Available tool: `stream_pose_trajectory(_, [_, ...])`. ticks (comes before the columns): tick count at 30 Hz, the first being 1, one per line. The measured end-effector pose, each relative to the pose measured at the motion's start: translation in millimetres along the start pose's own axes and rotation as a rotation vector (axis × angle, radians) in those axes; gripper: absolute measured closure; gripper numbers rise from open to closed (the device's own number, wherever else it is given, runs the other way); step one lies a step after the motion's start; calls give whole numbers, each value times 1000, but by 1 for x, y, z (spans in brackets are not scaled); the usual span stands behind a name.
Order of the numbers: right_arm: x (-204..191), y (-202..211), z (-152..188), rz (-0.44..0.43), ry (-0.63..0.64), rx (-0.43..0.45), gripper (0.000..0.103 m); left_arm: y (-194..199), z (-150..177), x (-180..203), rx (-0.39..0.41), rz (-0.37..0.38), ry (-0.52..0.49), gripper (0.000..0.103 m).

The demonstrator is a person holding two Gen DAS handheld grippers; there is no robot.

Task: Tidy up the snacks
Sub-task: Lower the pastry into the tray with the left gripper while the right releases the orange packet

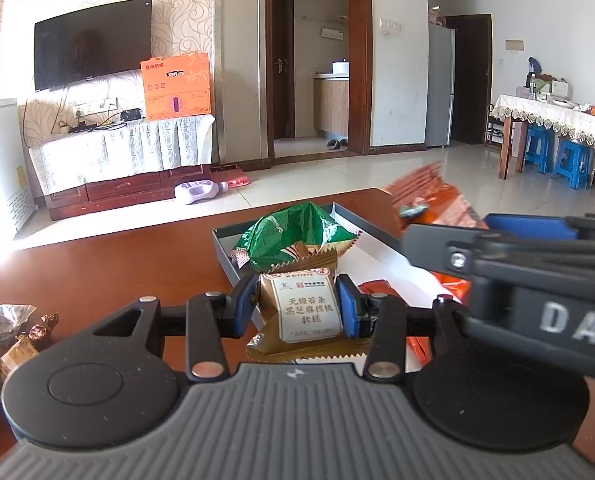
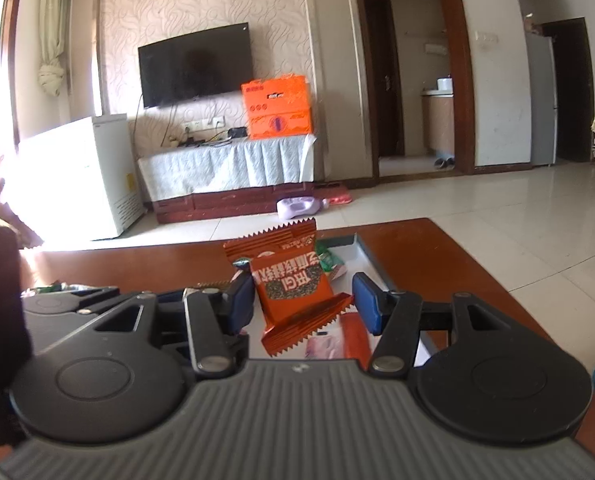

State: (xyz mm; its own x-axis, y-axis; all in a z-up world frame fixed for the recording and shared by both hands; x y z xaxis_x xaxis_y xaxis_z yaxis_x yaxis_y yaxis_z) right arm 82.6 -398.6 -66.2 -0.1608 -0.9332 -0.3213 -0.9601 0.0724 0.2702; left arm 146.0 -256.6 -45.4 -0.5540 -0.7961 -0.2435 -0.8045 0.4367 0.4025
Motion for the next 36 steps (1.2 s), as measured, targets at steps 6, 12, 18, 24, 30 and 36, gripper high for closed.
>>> stream_pose_trajectory(6, [6, -5, 4, 19, 3, -20, 46, -15, -3, 2, -9, 5, -7, 54])
stream_pose_trajectory(12, [14, -4, 4, 32, -2, -19, 46, -36, -7, 6, -17, 9, -9, 54])
stream_pose_trajectory(18, [25, -5, 4, 64, -11, -31, 46, -57, -11, 6, -25, 15, 2, 54])
stream_pose_trajectory(24, [21, -11, 10, 59, 17, -64, 46, -82, -15, 10, -35, 20, 6, 54])
stream_pose_trajectory(30, [24, -15, 11, 70, 9, -93, 46, -109, -16, 15, -56, 18, 7, 54])
stream_pose_trajectory(36, [25, -21, 16, 80, 15, -131, 47, -132, -17, 19, -84, 20, -18, 54])
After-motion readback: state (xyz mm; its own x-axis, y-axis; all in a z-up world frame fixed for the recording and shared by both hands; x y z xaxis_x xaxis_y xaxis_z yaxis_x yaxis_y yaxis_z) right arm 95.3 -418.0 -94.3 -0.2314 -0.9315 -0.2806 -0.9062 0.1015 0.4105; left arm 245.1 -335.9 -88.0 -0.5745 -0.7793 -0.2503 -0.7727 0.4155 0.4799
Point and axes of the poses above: each gripper's, at about its wrist camera, not at the fingertips, and y roughly against the way its jaws point, x to its right, z to its underside, the point moved 4 cm from there along -y, roughly the way its jaws point, and after that the axes turned 14 degrees about -y, right-handed, at the moved point
